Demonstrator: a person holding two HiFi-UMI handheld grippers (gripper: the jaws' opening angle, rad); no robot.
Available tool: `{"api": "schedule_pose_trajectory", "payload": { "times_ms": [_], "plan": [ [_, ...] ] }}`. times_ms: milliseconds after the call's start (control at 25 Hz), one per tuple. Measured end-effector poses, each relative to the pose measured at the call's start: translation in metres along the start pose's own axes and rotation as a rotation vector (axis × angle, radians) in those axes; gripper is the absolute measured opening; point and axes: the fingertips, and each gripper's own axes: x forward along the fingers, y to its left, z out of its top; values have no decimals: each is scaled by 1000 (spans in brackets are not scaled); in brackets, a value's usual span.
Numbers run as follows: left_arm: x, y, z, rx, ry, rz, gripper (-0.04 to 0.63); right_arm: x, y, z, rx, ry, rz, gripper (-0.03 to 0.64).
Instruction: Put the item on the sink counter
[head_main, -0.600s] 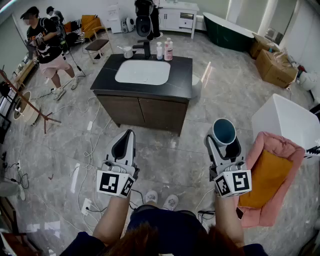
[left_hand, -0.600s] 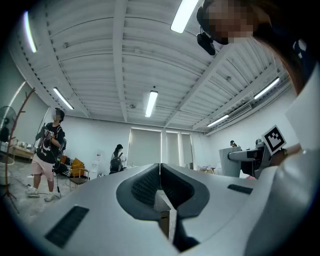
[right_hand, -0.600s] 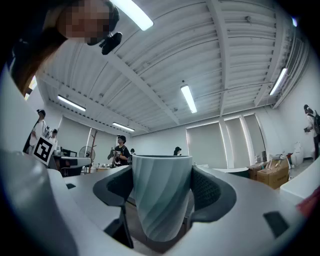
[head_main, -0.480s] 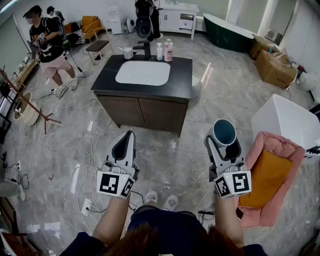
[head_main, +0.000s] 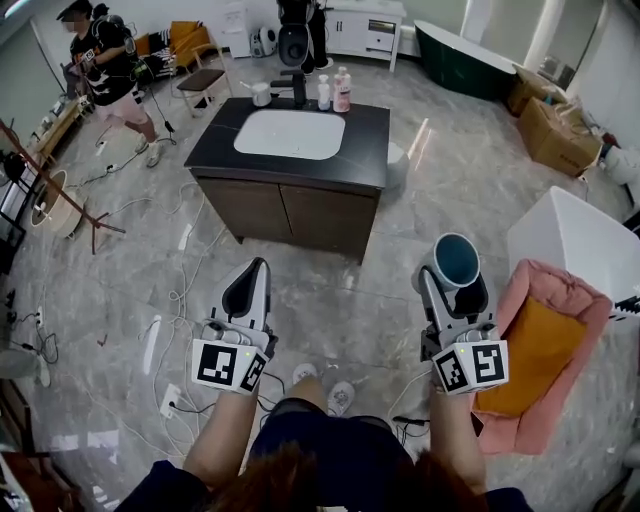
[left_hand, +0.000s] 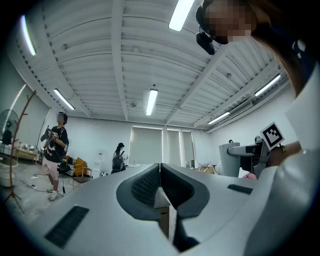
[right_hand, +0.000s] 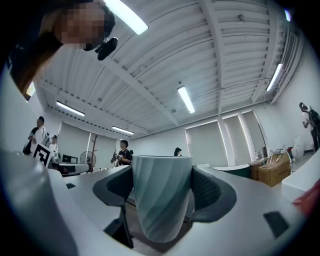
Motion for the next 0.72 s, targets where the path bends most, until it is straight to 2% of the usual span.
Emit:
{"api": "schedule_pose_trajectory", "payload": {
  "times_ms": [360,720],
  "plan": [
    [34,29,-9,-8,-4,32,24,50,-1,-11,17,-1,42,368],
    [138,97,-23,-33,-21,33,23,172,-20,-18,12,-15,60,368]
  ]
}}
